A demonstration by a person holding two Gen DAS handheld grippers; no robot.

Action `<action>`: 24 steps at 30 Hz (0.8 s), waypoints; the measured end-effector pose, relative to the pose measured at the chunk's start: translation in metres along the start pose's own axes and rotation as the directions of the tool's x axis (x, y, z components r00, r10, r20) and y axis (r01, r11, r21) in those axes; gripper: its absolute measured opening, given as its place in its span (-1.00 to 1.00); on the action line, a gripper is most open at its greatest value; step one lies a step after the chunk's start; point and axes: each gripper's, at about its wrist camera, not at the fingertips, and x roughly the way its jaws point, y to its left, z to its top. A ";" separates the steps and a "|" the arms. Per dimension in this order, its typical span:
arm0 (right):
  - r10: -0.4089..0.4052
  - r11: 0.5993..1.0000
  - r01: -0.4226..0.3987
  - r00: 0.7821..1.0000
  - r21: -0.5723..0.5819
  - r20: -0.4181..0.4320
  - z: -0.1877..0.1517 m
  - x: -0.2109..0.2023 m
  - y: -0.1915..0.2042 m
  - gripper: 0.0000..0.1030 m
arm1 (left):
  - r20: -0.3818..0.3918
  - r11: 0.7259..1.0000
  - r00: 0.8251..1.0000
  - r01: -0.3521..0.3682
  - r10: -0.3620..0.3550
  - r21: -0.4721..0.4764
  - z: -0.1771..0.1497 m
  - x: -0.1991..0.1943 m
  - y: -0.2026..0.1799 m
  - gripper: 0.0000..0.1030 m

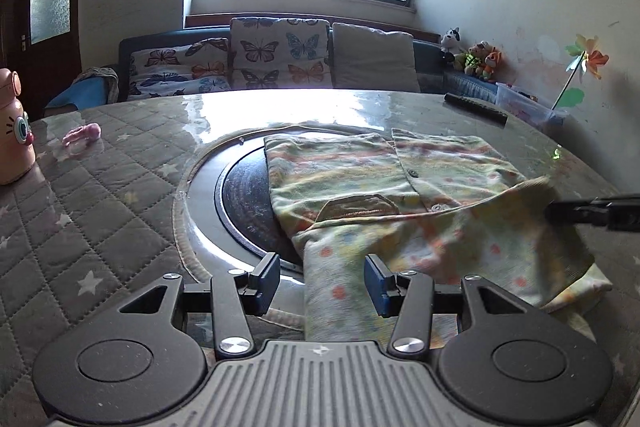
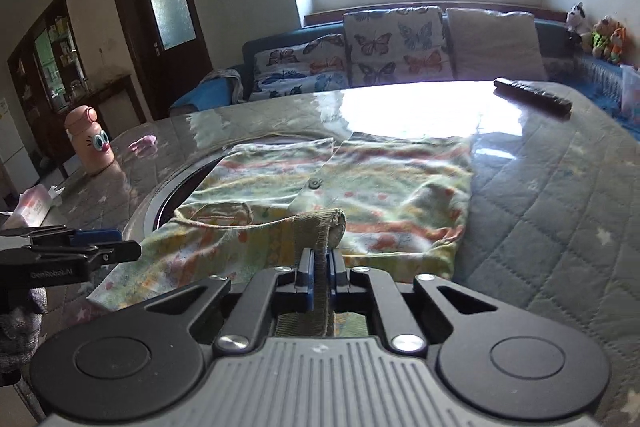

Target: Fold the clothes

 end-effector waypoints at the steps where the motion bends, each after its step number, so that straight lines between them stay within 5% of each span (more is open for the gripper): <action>1: -0.009 1.000 0.009 1.000 0.003 -0.005 -0.001 0.000 -0.001 -0.88 | -0.005 1.000 1.000 -0.004 0.004 0.007 -0.001 0.003 -0.001 -0.04; 9: -0.034 0.999 0.035 0.998 0.007 -0.048 -0.012 0.016 -0.013 -0.81 | -0.030 0.995 0.997 -0.067 0.070 0.071 -0.004 0.010 -0.004 -0.09; 15: -0.022 1.000 0.022 1.000 -0.019 0.002 0.000 0.010 -0.010 -0.80 | -0.005 0.997 0.999 -0.038 0.039 0.067 0.011 0.011 -0.010 -0.22; 24: 0.009 0.997 -0.011 0.999 -0.071 -0.038 0.002 0.041 -0.006 -0.78 | -0.049 0.994 0.999 -0.007 0.012 0.106 0.020 0.049 -0.018 -0.25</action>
